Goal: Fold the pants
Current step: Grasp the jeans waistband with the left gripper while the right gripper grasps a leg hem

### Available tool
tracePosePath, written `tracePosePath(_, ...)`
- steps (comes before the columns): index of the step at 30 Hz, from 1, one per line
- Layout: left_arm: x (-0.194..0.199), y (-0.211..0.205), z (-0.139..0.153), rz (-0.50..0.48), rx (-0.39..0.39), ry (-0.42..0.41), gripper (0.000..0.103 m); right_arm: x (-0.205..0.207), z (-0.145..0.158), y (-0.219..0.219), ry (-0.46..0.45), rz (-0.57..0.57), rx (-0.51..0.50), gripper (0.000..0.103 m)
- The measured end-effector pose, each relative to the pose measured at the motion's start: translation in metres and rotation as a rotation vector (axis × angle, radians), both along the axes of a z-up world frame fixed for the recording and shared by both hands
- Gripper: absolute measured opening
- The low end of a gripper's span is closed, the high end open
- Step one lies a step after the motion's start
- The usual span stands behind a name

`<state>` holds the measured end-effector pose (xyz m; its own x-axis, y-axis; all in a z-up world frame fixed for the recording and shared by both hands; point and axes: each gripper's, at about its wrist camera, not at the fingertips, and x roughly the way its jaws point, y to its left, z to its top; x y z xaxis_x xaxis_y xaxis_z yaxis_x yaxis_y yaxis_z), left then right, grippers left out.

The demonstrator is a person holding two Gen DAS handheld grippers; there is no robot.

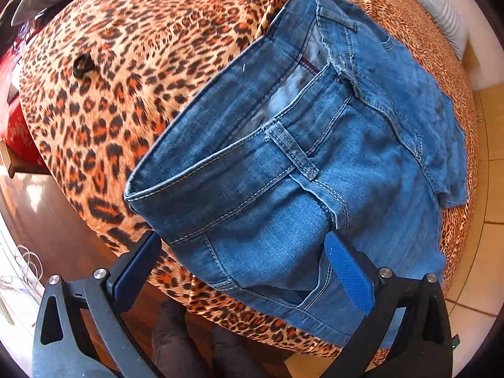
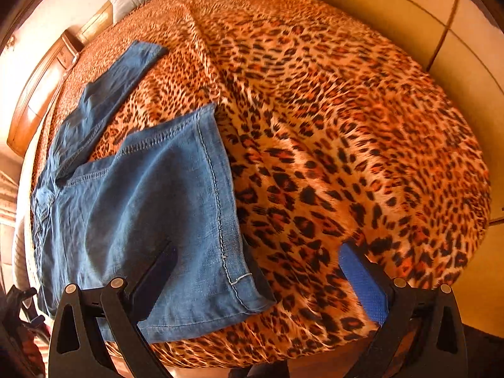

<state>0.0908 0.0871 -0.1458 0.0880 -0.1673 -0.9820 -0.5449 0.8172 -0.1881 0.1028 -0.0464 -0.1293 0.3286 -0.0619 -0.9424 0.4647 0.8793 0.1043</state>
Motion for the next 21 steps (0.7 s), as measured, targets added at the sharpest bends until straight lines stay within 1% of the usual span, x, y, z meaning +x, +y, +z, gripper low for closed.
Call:
tracePosePath(1,0.006,0.001,-0.007,0.016,0.005,0.0,0.103,0.004,-0.006,0.002,0.012,0.034,0.014,0.095)
tracePosePath(2,0.007,-0.001,-0.01,0.025,0.023,0.011,0.103,0.006,-0.01,0.005,0.016,0.071,0.028,0.079)
tracePosePath(3,0.009,-0.002,-0.012,0.035,0.034,0.028,0.103,0.007,-0.012,0.01,0.016,0.109,0.032,0.066)
tracePosePath(4,0.01,-0.003,-0.013,0.049,0.037,0.041,0.097,0.007,-0.012,0.015,0.014,0.154,0.015,0.047)
tracePosePath(5,0.01,-0.003,-0.01,0.066,0.047,0.046,0.092,0.008,-0.01,0.021,0.013,0.202,-0.013,0.019)
tracePosePath(6,0.011,-0.004,-0.005,0.074,0.05,0.041,0.084,0.009,-0.008,0.024,0.009,0.249,-0.008,0.008)
tracePosePath(7,0.011,-0.003,0.002,0.074,0.045,0.025,0.074,0.01,-0.006,0.024,0.016,0.274,0.026,0.007)
tracePosePath(8,0.012,-0.004,0.01,0.064,0.055,0.008,0.067,0.011,0.0,0.021,0.007,0.28,0.052,0.007)
tracePosePath(9,0.013,-0.004,0.015,0.043,0.081,0.004,0.059,0.01,0.01,0.019,-0.016,0.289,0.071,0.007)
tracePosePath(11,0.016,-0.006,0.014,0.0,0.155,0.048,0.058,0.005,0.025,0.011,-0.039,0.286,0.065,0.007)
tracePosePath(12,0.011,-0.008,0.012,-0.011,0.174,0.085,0.055,0.003,0.022,0.003,-0.02,0.281,0.059,0.007)
tracePosePath(13,0.012,-0.005,0.008,-0.015,0.16,0.113,0.054,0.002,0.015,-0.003,0.023,0.266,0.041,0.007)
tracePosePath(14,0.011,-0.002,0.007,-0.012,0.13,0.128,0.053,0.001,0.007,-0.006,0.072,0.248,0.018,0.007)
tracePosePath(15,0.002,-0.001,0.007,-0.006,0.098,0.124,0.052,0.001,-0.001,-0.008,0.119,0.242,0.021,0.008)
tracePosePath(16,0.0,0.003,0.014,-0.007,0.071,0.106,0.052,0.0,-0.004,-0.011,0.143,0.228,0.039,0.013)
tracePosePath(17,-0.005,0.007,0.024,-0.019,0.067,0.078,0.052,0.0,0.0,-0.012,0.142,0.213,0.047,0.016)
tracePosePath(18,-0.002,0.011,0.037,-0.037,0.08,0.042,0.052,0.0,0.008,-0.011,0.123,0.21,0.043,0.016)
tracePosePath(19,0.005,0.016,0.051,-0.056,0.109,0.003,0.052,0.002,0.021,-0.011,0.096,0.211,0.021,0.017)
tracePosePath(21,0.029,0.027,0.077,-0.091,0.162,-0.068,0.053,0.013,0.05,-0.012,0.041,0.218,-0.044,0.027)
